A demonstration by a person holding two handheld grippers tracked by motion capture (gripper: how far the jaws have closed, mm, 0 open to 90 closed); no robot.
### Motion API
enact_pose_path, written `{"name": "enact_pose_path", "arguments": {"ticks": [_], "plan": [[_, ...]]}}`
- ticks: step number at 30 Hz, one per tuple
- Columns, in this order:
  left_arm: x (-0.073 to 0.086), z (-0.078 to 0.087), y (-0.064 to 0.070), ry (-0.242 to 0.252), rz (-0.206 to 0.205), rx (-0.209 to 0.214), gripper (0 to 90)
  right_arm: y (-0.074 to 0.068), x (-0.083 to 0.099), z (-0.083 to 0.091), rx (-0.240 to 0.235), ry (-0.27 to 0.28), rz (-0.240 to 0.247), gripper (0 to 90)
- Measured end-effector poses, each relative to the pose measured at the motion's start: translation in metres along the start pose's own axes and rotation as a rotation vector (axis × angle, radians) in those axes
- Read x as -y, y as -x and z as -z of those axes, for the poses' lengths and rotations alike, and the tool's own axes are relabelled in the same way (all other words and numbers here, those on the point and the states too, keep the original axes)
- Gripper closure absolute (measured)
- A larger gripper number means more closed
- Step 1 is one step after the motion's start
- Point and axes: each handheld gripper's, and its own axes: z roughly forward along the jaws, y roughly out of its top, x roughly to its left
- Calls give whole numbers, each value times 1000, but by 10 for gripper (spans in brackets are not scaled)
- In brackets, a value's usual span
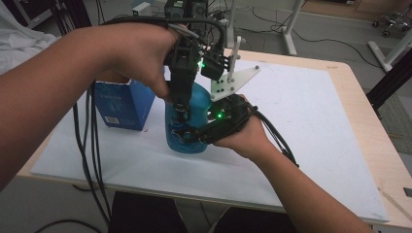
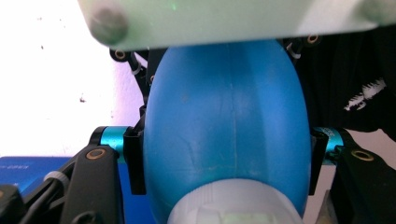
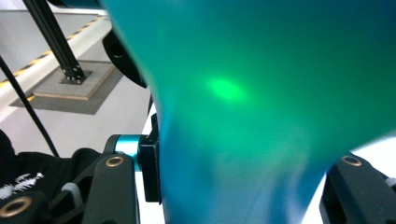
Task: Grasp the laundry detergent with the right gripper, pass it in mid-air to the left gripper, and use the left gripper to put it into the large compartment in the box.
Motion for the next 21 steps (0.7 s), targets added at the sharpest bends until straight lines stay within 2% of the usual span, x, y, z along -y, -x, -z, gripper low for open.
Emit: {"name": "enact_pose_path", "arguments": {"ticks": [6,11,15,17,21], "plan": [[-1,5,-2,5,10,-2,386,-1,2,9,13,7,-37,310],[0,9,-4,0,27,-2,385,-2,4,27,54,1,-38,225],[2,12,-5,-3,41,-4,385,-3,2,44,69,-29,-36,196],[3,14,-7,-6,51,-8,385,-3,1,52,101,-55,-39,135],[5,19,-11,-11,80,-9,385,-2,0,68,120,-94,-37,134]]}}
